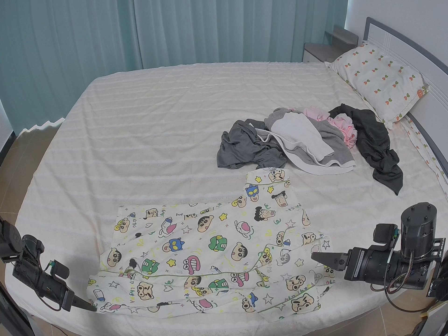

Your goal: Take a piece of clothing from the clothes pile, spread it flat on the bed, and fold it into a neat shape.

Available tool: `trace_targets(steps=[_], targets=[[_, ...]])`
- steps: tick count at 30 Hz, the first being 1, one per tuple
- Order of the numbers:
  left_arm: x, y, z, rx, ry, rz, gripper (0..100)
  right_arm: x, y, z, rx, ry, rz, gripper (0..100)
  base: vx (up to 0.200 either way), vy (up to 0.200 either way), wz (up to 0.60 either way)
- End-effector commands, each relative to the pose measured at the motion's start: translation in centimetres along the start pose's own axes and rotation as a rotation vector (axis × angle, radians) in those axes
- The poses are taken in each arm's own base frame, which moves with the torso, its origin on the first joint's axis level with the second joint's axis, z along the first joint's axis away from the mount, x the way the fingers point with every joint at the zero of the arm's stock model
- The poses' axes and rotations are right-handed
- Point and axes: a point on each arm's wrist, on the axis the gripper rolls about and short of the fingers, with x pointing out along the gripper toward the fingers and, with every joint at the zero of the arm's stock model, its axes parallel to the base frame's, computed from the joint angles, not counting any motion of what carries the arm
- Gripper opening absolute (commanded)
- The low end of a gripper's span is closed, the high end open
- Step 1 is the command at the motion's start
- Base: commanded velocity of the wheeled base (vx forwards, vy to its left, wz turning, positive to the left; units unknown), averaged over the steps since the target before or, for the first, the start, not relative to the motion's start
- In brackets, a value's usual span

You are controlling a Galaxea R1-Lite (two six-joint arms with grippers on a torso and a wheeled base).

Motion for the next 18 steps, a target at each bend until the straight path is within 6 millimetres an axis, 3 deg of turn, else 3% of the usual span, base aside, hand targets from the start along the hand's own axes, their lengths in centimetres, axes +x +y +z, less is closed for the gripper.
trace_targets(steps=[1, 9, 18], targets=[[-0.4, 0.6, 1.3, 0.025, -0.060, -0.014, 0, 0.0, 0.0, 0.0, 0.000, 0.001, -0.001, 100, 0.000, 0.000, 0.00], [-0.9, 1.9, 3.6, 0.006, -0.104, 0.003, 0, 0.1, 0.0, 0.0, 0.000, 0.002, -0.002, 100, 0.000, 0.000, 0.00], [0.1, 4.1, 6.1, -0.008, -0.097, -0.003, 0, 0.2, -0.1, -0.1, -0.001, 0.009, -0.008, 100, 0.000, 0.000, 0.00]])
